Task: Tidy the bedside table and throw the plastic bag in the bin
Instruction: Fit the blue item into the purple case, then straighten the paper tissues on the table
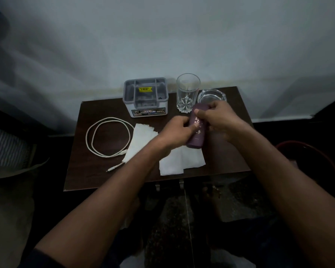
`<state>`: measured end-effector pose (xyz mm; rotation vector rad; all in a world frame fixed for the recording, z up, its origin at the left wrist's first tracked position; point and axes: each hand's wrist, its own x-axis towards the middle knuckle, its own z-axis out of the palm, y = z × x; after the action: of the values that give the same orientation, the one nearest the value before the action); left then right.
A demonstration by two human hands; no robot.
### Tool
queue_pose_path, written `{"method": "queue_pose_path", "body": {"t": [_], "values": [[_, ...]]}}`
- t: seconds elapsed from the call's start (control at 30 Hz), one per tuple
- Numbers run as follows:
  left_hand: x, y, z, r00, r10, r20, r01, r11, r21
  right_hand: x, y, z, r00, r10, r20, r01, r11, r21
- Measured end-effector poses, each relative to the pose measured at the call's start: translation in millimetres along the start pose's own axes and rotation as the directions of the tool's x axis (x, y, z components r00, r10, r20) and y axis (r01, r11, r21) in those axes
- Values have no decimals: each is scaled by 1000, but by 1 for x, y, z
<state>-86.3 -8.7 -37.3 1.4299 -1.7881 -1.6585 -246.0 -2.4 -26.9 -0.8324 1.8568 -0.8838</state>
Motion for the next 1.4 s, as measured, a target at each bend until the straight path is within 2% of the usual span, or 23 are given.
{"method": "queue_pose_path", "body": {"t": [0.1,0.17,0.27,0.37,0.53,0.6,0.67,0.77,0.87,1.0,1.17,1.27,1.4], "values": [[4,-1,23,1000,28,3,-28,989,146,4,3,-11,997,-49,-52,26,929,-370],[6,-1,36,999,28,21,-31,979,199,6,5,-16,997,-38,-64,-2,849,-529],[9,-1,47,1000,23,16,-26,979,204,0,2,-19,998,-43,-51,3,790,-613],[12,3,46,997,54,-61,-36,963,267,-5,0,-19,995,-79,-67,13,737,-676],[16,9,35,982,122,-147,-62,932,356,-17,0,-16,970,-212,-123,50,665,-746],[15,9,29,974,140,-180,-61,920,387,-21,-3,-12,932,-332,-144,106,630,-769],[12,7,19,968,150,-201,-53,906,420,-22,-4,-5,914,-390,-112,176,631,-755],[7,-1,-1,966,139,-219,-19,880,475,-22,-1,12,950,-308,44,252,677,-692],[3,-7,-28,955,133,-263,7,882,472,-23,4,29,948,-276,161,307,649,-696],[3,-13,-54,941,141,-308,6,903,430,-25,8,40,933,-304,193,332,521,-786],[4,-12,-59,940,155,-302,-20,913,407,-17,6,45,938,-278,207,322,474,-820],[4,-17,-58,959,136,-250,-3,884,467,-12,4,46,951,-233,202,295,498,-815],[3,-26,-64,985,83,-152,30,782,623,-4,1,48,947,-240,212,316,597,-738]]}}
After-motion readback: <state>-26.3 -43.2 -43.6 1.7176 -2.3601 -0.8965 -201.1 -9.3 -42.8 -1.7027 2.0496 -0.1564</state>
